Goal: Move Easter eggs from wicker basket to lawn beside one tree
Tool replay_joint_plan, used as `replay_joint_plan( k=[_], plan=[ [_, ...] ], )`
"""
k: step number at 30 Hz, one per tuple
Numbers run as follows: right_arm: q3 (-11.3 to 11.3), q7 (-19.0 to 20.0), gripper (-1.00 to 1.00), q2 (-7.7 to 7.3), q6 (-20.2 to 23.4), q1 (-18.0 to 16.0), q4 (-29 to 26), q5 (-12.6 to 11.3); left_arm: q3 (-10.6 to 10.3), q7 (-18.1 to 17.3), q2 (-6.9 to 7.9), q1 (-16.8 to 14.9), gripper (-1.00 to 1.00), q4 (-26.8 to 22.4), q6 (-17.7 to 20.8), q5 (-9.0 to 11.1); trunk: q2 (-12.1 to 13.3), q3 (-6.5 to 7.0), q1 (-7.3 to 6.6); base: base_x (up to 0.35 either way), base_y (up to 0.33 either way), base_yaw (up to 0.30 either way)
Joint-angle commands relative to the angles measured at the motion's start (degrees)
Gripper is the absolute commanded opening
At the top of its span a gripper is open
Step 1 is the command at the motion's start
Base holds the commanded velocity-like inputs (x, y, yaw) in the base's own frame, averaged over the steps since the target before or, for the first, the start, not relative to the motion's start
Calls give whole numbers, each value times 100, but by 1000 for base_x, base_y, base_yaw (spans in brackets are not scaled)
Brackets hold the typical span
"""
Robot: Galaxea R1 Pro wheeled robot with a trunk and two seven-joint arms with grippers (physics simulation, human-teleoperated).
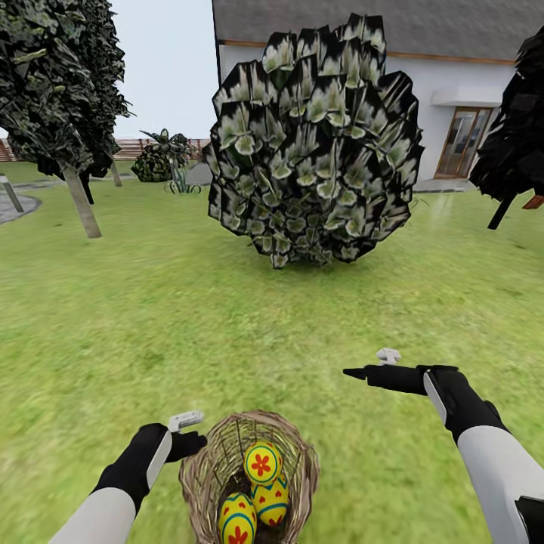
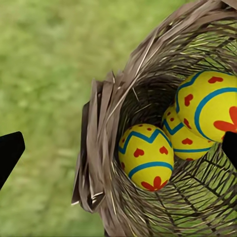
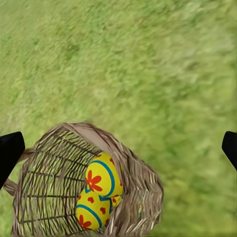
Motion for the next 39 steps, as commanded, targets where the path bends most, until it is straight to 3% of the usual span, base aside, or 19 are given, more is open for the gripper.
replay_joint_plan(
  k=[1, 39],
  plan=[
    [0, 3, 100, -1, -1, 0, 0, -3, 0, 0, 0, 0, 100, 2, 0, 0, -42, -18, 23, 0, 0, 0],
    [-15, -1, 100, 2, -2, 0, 0, -8, 0, 0, -3, -4, 100, 19, 2, 0, -1566, -701, 857, 0, 0, 0]
  ],
)
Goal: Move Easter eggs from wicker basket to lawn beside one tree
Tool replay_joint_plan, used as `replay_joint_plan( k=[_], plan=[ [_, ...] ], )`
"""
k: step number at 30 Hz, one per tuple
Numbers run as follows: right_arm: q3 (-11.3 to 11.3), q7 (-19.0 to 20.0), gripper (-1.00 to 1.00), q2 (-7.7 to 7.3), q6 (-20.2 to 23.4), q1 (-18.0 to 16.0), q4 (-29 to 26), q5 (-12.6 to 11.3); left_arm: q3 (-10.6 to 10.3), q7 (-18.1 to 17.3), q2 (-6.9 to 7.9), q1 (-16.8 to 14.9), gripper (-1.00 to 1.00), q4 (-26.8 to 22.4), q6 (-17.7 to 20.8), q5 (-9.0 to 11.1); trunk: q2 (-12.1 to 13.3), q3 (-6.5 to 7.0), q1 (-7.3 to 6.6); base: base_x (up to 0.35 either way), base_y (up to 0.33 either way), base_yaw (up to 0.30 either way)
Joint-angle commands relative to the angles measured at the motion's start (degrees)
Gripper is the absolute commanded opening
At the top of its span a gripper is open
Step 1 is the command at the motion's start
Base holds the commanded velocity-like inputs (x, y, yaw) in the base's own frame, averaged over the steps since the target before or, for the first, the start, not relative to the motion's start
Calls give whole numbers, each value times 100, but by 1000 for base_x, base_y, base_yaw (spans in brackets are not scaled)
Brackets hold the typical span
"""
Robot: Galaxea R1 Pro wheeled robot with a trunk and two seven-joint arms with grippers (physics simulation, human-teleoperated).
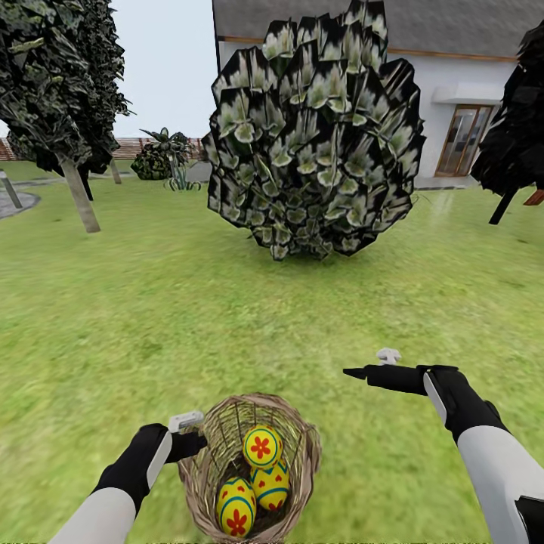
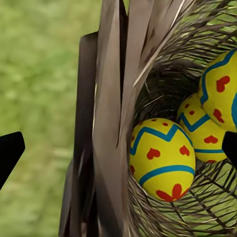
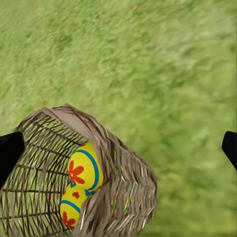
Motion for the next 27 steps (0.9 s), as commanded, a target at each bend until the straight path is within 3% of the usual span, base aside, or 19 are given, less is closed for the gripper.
replay_joint_plan(
  k=[1, 8, 12, 13, 24, 27],
  plan=[
    [-1, 0, 100, 0, 0, 0, 0, 0, 0, 0, -2, 0, 100, 1, -1, 0, -42, -18, 23, 0, 0, 0],
    [0, -1, 100, -3, 2, 0, 0, 3, 9, 0, 3, 0, 100, -3, 2, 0, -323, -144, 176, 0, 0, 0],
    [2, -1, 100, 0, 5, 0, 0, 6, 15, -8, 24, 2, 100, -12, -1, 10, -323, -144, 176, 0, 0, 0],
    [0, -1, 100, -2, 6, 0, 0, 6, 12, -5, 25, 2, -100, -1, -2, 5, -323, -144, 176, 0, 0, 0],
    [7, -8, 100, -4, 9, 0, 20, 14, 9, -9, -4, 0, -100, -14, -3, 9, -323, -144, 176, 0, 0, 0],
    [7, -14, 100, -2, 6, 0, 39, 27, 7, -8, -27, 0, -100, -29, -3, 10, -202, -90, 110, 0, 0, 0]
  ],
)
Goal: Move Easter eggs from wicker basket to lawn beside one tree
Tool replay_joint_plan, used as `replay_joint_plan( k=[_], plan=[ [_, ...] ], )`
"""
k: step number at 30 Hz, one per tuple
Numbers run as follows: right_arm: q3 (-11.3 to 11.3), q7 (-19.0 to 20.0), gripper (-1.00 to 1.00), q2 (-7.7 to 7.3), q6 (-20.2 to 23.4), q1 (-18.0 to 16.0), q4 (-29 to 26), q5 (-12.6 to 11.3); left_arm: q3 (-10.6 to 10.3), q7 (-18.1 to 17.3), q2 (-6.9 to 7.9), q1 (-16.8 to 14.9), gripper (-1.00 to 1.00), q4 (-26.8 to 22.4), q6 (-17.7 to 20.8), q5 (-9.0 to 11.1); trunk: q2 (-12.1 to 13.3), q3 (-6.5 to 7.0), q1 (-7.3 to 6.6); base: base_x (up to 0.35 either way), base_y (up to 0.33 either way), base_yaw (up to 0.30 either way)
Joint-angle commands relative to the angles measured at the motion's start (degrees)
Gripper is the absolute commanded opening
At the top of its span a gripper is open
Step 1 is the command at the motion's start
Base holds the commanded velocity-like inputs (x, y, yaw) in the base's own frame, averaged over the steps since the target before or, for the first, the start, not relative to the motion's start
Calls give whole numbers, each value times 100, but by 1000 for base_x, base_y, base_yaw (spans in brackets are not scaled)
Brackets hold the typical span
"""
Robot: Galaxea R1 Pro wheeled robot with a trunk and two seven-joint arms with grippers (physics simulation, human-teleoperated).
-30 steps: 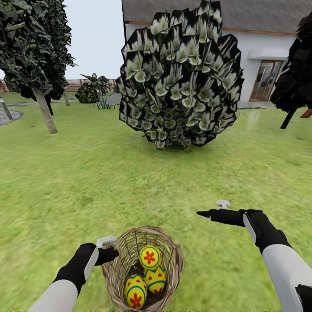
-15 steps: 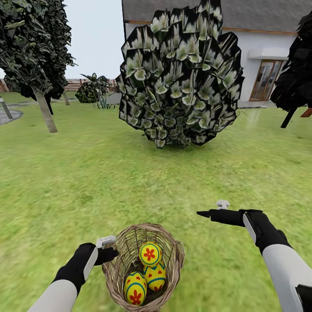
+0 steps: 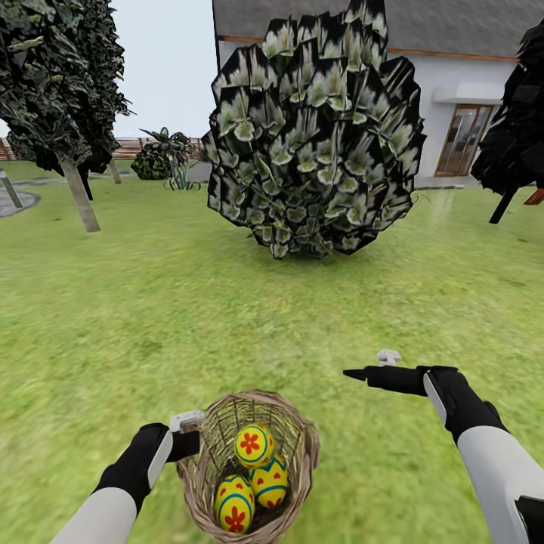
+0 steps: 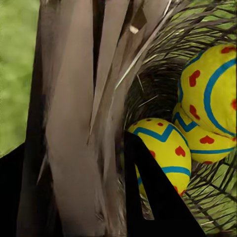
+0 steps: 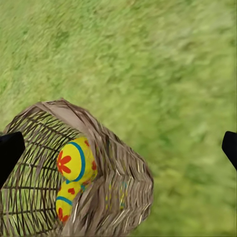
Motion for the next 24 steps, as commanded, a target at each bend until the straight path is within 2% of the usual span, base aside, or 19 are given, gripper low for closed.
replay_joint_plan(
  k=[1, 7, 12, 15, 18, 22, 23, 24],
  plan=[
    [0, -8, 100, 1, -4, 0, 13, 10, 2, -1, -3, 1, -100, -1, 0, -43, 42, 18, -22, 0, 0, 0],
    [7, -31, 100, 0, -35, 22, 55, 68, 2, -10, 11, 3, -100, 9, 8, -35, 282, 126, -154, 0, 0, 0],
    [9, -48, 100, 6, -49, 64, 156, 468, 2, -24, 29, 3, -100, 24, 9, -27, 483, 216, -264, 0, 0, 0],
    [9, -63, 100, 3, -119, 78, 358, 556, 2, -44, 45, 3, -100, 25, 8, -26, 603, 270, -330, 0, 0, 0],
    [9, -485, 100, 2, -279, 79, 586, 597, 2, -28, 42, 1, -100, 32, 6, -25, 724, 323, -396, 0, 0, 11],
    [3, -1100, 100, -19, -401, 79, 557, 602, 2, -11, 54, 3, -100, 26, 4, -33, 884, 395, -484, 0, 0, 234],
    [-14, -1422, 100, -35, -415, 79, 529, 594, -1, -11, 56, 4, -100, 24, 1, -35, 924, 412, -506, 0, 0, 283],
    [-18, -1570, 100, -36, -417, 79, 522, 592, -4, -10, 57, 5, -100, 22, 1, -35, 964, 428, -528, 0, 0, 284]
  ],
)
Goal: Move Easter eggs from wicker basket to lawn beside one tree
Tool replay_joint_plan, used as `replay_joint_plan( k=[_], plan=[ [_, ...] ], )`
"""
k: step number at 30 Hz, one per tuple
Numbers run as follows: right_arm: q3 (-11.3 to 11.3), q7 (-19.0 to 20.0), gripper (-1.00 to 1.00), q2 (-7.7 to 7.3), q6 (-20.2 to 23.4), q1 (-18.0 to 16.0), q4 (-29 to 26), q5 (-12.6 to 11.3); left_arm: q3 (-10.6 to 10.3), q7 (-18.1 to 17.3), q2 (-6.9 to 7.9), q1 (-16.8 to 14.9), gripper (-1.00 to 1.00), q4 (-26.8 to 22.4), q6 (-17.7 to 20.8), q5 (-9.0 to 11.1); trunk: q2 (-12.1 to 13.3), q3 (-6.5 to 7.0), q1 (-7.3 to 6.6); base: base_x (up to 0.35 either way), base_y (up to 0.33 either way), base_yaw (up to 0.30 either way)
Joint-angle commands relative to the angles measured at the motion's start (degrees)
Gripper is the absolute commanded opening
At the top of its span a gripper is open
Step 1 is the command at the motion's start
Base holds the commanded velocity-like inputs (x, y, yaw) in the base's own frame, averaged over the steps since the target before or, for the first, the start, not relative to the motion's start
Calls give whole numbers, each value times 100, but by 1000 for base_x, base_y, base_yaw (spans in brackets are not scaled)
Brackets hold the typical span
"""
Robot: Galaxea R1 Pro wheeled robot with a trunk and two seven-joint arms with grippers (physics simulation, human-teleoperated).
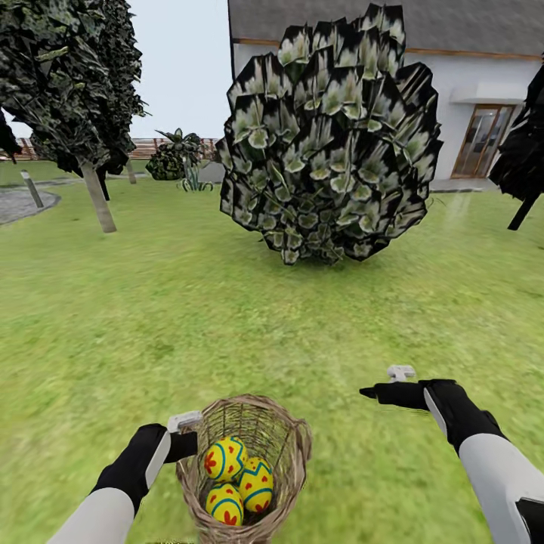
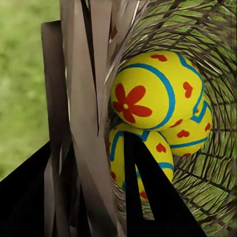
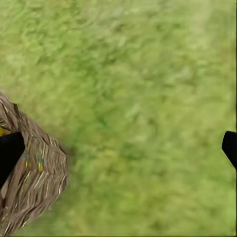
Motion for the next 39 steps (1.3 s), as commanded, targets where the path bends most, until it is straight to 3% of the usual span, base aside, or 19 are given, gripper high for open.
replay_joint_plan(
  k=[1, 2, 6, 9, 39],
  plan=[
    [1, -186, 100, 7, -1, 0, -4, 0, 0, -12, -2, -2, -100, -5, 0, 1, 42, 16, -23, 0, 0, 285],
    [7, -464, 100, 23, -33, 0, -1, 1, 5, -30, 0, 0, -100, -18, -1, 6, 82, 30, -45, 0, 0, 286],
    [21, -681, 100, 38, -450, 0, 74, 9, 6, -51, 8, 0, -100, -33, -1, 14, 242, 88, -133, 0, 0, 286],
    [27, -769, 100, 47, -499, 0, 80, 10, -2, -56, 9, -1, -100, -34, -6, 16, 363, 131, -198, 0, 0, 285],
    [27, -780, 100, 48, -511, 2, 169, 19, 70, -64, 18, -4, -100, -60, -18, 42, 1566, 561, -857, 0, 0, 285]
  ],
)
